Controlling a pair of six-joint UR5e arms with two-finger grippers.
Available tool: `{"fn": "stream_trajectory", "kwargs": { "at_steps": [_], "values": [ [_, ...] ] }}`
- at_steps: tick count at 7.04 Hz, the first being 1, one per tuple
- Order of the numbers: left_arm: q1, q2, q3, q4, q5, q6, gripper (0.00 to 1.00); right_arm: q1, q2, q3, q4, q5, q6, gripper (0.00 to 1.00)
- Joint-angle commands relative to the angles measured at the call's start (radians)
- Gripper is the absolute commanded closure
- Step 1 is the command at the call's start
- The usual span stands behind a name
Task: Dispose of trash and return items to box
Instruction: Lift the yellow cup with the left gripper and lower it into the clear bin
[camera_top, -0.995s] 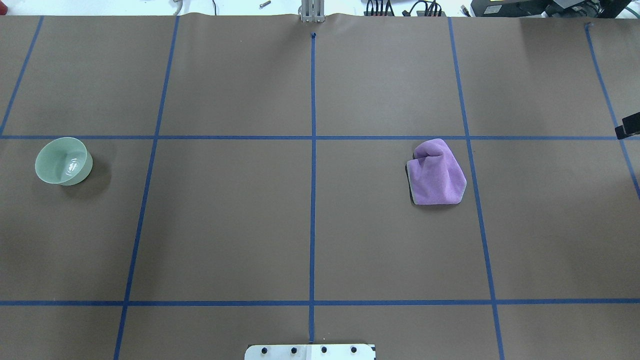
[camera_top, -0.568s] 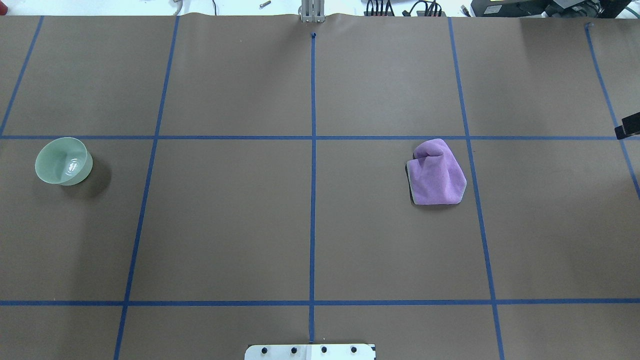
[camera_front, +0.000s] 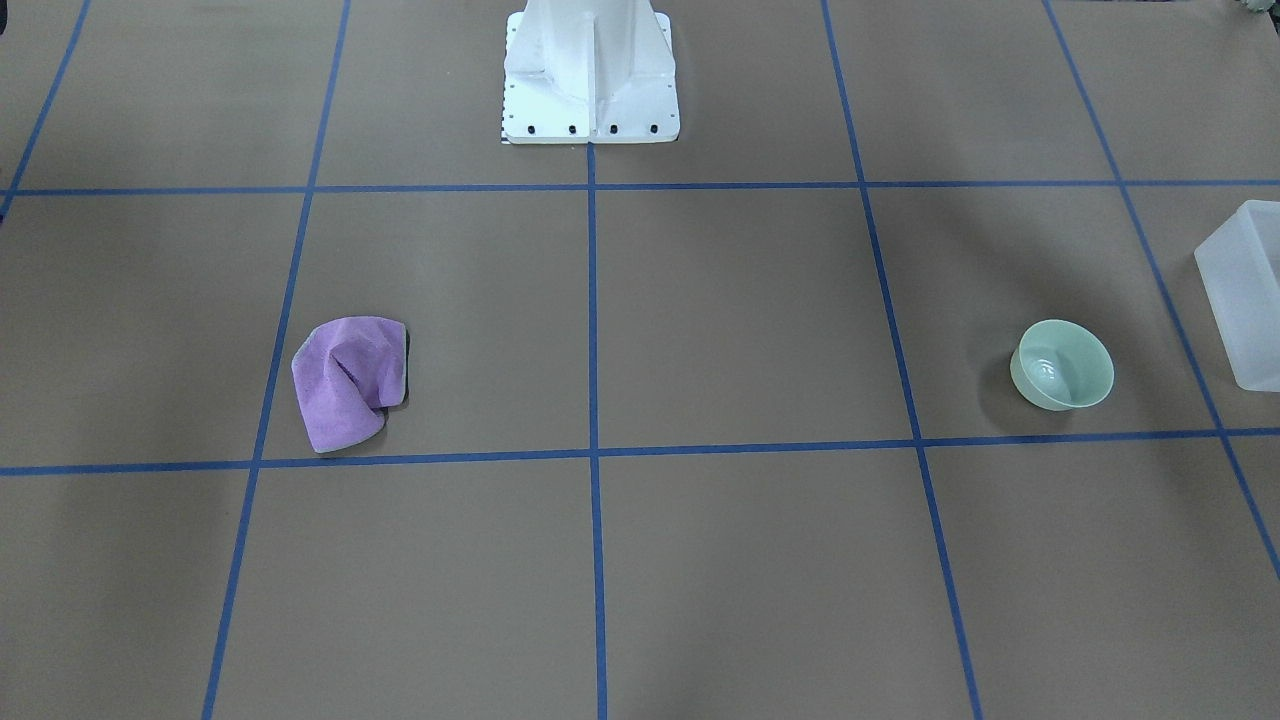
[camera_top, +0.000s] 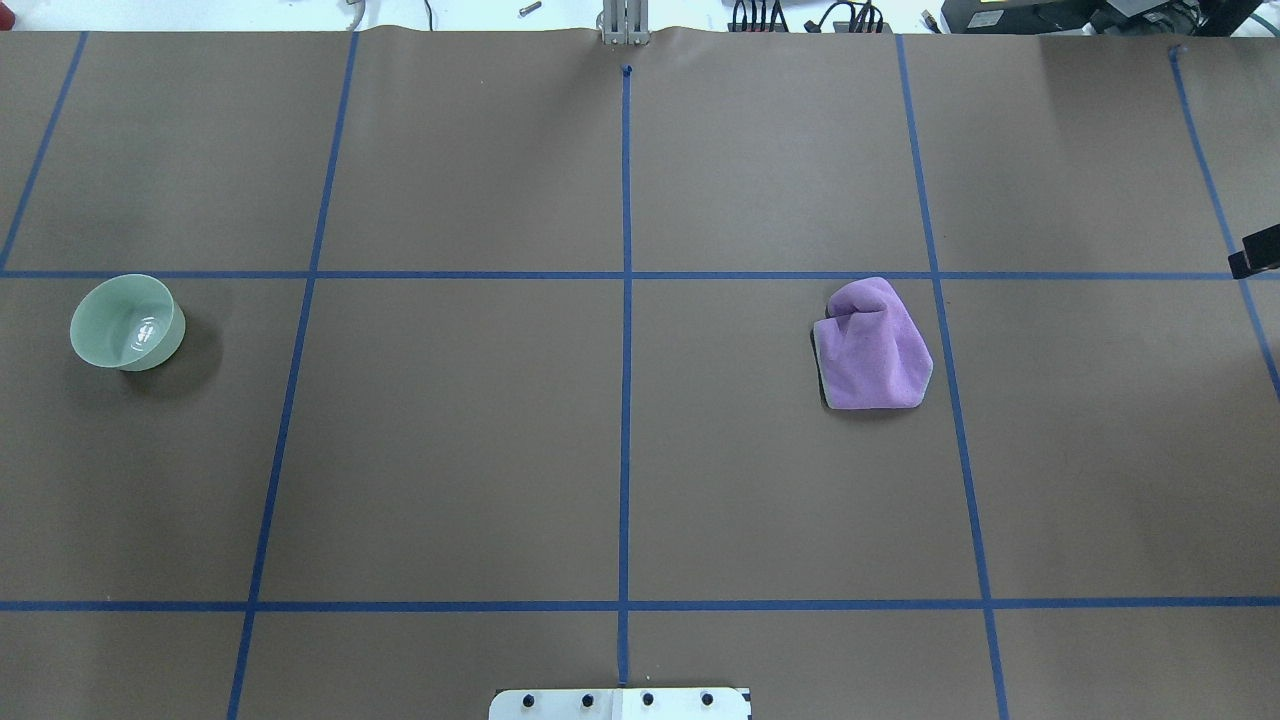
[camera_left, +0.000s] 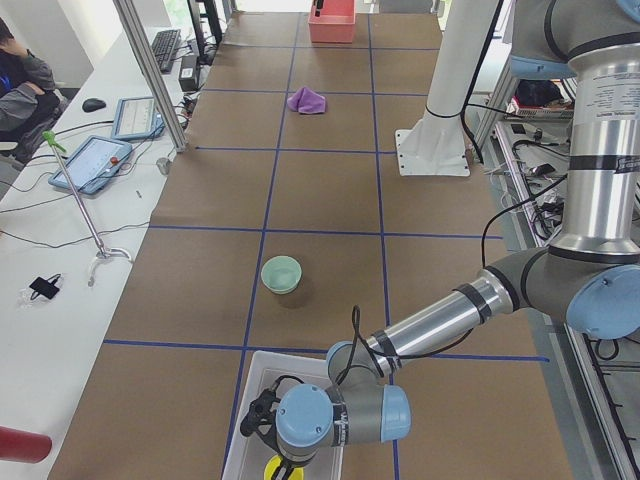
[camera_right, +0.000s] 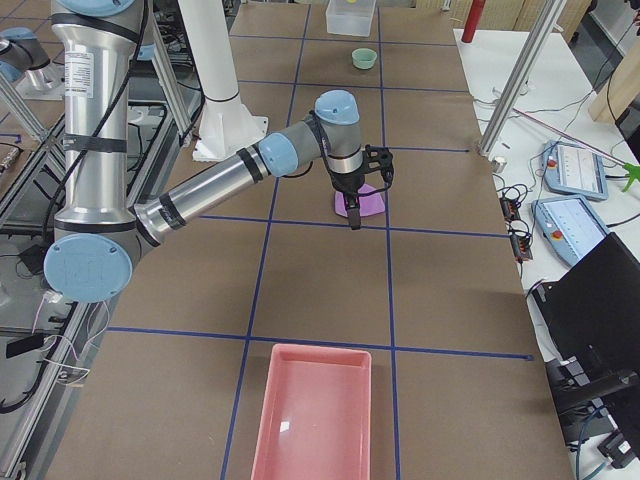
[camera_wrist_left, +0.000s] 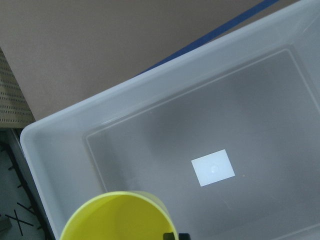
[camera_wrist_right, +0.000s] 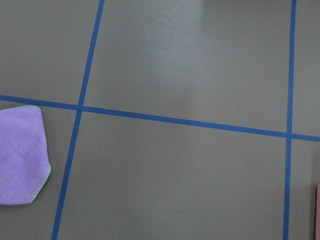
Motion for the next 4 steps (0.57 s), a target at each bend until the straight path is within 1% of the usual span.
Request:
{"fn": "stream_trajectory", "kwargs": {
  "at_steps": [1,2,4],
  "values": [
    [0.000,0.000,0.066,-0.089,-0.012,-0.065,1.00,0.000,0.000,0.000,0.000,0.000,0.000,0.00],
    [0.000,0.000,0.068,-0.112,-0.019,-0.120,1.00,0.000,0.000,0.000,0.000,-0.002,0.000,0.00],
    [0.001,-0.001,0.075,-0.120,-0.047,-0.151,1.00,0.000,-0.002,-0.001,0.000,-0.002,0.000,0.00]
  ]
}}
